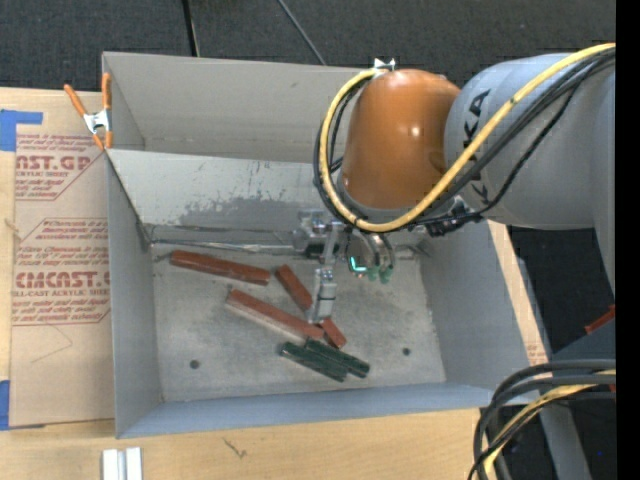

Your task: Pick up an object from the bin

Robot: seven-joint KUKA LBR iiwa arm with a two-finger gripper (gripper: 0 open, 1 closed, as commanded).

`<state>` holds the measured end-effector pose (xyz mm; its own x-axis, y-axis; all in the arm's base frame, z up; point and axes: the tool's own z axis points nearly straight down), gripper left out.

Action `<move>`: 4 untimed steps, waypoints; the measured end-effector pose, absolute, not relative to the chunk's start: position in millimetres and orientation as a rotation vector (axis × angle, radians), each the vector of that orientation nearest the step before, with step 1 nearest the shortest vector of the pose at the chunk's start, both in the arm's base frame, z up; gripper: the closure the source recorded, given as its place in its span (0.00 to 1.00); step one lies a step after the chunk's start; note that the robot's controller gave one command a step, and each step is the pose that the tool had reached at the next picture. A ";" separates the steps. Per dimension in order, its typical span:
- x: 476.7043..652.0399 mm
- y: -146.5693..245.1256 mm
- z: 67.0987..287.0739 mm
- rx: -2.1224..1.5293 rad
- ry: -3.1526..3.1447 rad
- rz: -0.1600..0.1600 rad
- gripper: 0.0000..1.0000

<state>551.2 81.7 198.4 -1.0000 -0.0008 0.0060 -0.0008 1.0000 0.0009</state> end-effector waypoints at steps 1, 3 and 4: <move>552.9 81.2 202.2 0.000 -3.143 -0.002 0.00; 547.5 101.3 101.4 -0.265 -3.126 0.000 0.00; 533.4 106.1 113.7 -0.283 -3.128 0.001 0.00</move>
Offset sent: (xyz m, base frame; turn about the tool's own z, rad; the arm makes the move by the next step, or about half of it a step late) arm 0.0019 0.0279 -0.1284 0.0399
